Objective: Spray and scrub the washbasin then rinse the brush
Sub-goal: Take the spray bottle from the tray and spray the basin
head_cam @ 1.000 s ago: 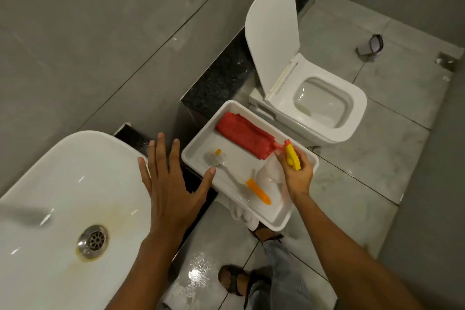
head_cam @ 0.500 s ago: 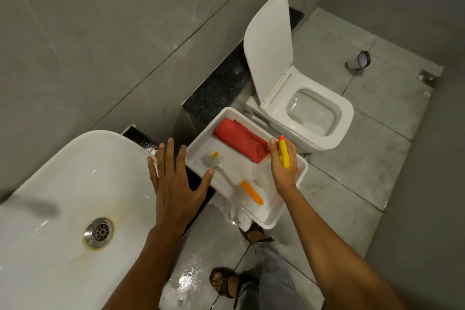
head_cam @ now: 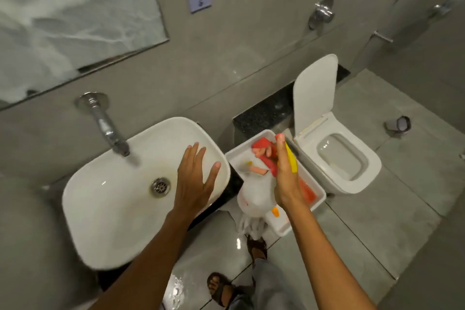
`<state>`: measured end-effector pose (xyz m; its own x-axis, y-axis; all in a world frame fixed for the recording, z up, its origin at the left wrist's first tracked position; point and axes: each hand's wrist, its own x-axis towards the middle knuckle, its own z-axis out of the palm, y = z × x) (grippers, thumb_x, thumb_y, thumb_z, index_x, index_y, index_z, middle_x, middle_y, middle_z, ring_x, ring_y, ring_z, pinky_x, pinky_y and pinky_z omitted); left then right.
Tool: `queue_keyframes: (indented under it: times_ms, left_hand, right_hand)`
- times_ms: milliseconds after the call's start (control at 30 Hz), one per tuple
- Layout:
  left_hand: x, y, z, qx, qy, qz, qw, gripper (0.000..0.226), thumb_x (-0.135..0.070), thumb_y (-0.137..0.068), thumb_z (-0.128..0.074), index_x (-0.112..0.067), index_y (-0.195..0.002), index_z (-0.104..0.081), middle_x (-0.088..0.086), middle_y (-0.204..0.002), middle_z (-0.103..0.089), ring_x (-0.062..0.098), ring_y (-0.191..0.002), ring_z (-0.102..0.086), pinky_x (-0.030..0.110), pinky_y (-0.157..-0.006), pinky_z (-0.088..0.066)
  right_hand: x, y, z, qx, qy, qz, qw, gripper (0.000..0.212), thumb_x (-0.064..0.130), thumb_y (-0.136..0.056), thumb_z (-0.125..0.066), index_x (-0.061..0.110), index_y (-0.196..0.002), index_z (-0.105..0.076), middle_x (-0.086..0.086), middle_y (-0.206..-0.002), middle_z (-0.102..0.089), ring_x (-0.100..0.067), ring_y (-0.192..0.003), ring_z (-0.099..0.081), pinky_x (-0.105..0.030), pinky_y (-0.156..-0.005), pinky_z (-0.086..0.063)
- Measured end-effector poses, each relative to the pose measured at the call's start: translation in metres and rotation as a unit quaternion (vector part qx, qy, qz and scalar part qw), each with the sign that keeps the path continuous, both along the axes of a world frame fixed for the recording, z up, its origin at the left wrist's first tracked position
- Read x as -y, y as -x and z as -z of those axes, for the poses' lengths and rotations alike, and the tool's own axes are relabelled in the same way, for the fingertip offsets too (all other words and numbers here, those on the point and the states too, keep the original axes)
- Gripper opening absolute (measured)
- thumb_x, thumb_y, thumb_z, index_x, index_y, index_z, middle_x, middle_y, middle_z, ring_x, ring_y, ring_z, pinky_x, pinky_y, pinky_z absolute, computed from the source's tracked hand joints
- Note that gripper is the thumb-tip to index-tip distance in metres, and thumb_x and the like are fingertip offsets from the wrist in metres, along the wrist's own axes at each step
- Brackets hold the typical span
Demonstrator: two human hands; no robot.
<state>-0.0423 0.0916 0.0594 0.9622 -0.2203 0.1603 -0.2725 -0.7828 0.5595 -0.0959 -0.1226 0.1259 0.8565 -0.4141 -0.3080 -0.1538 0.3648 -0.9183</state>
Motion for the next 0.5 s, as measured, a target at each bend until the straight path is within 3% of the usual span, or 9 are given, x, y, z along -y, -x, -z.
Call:
queue_keyframes:
  times_ms: [67,200,333,400,500]
  left_hand:
    - [-0.027,0.009,0.0,-0.009,0.011,-0.04,0.999,0.064,-0.049,-0.107,-0.055,-0.006,-0.154,-0.055,0.015,-0.168,-0.048,0.038,-0.159,-0.041,0.049,-0.131,-0.026]
    - [-0.094,0.029,0.003,-0.03,0.06,-0.137,0.988,0.06,-0.045,-0.107,-0.052,-0.005,-0.151,-0.058,0.015,-0.167,-0.049,0.036,-0.16,-0.039,0.049,-0.131,-0.03]
    - [-0.156,0.054,0.014,-0.004,0.085,-0.272,0.958,0.058,-0.044,-0.107,-0.05,-0.001,-0.143,-0.064,0.019,-0.161,-0.056,0.04,-0.156,-0.044,0.056,-0.13,-0.033]
    - [-0.176,0.068,0.02,0.005,0.083,-0.314,0.946,0.06,-0.047,-0.107,-0.046,0.0,-0.138,-0.067,0.021,-0.157,-0.059,0.042,-0.155,-0.045,0.06,-0.128,-0.035]
    - [-0.198,0.074,0.025,0.016,0.076,-0.336,0.939,0.058,-0.044,-0.107,-0.046,0.002,-0.138,-0.067,0.021,-0.157,-0.059,0.041,-0.157,-0.042,0.059,-0.129,-0.033]
  right_hand:
    - [-0.032,0.006,-0.016,-0.002,-0.015,-0.048,0.999,0.073,0.076,-0.088,-0.062,0.004,-0.078,-0.064,-0.026,-0.094,-0.076,-0.024,-0.088,-0.078,-0.036,-0.071,-0.066]
    - [-0.098,0.022,-0.026,-0.043,-0.062,-0.127,0.989,0.057,0.075,-0.083,-0.068,0.019,-0.071,-0.069,-0.025,-0.096,-0.077,-0.027,-0.102,-0.08,-0.049,-0.073,-0.066]
    - [-0.155,0.047,-0.014,-0.107,-0.058,-0.216,0.969,0.052,0.069,-0.091,-0.065,0.021,-0.07,-0.066,-0.025,-0.099,-0.078,-0.032,-0.094,-0.075,-0.037,-0.062,-0.063]
    - [-0.177,0.061,-0.005,-0.135,-0.036,-0.275,0.951,0.05,0.069,-0.095,-0.059,0.021,-0.088,-0.072,-0.018,-0.105,-0.081,-0.028,-0.101,-0.078,-0.039,-0.068,-0.066]
    - [-0.201,0.076,0.006,-0.158,-0.02,-0.337,0.928,0.044,0.071,-0.096,-0.054,0.037,-0.118,-0.073,-0.005,-0.105,-0.084,-0.011,-0.097,-0.08,-0.046,-0.08,-0.068]
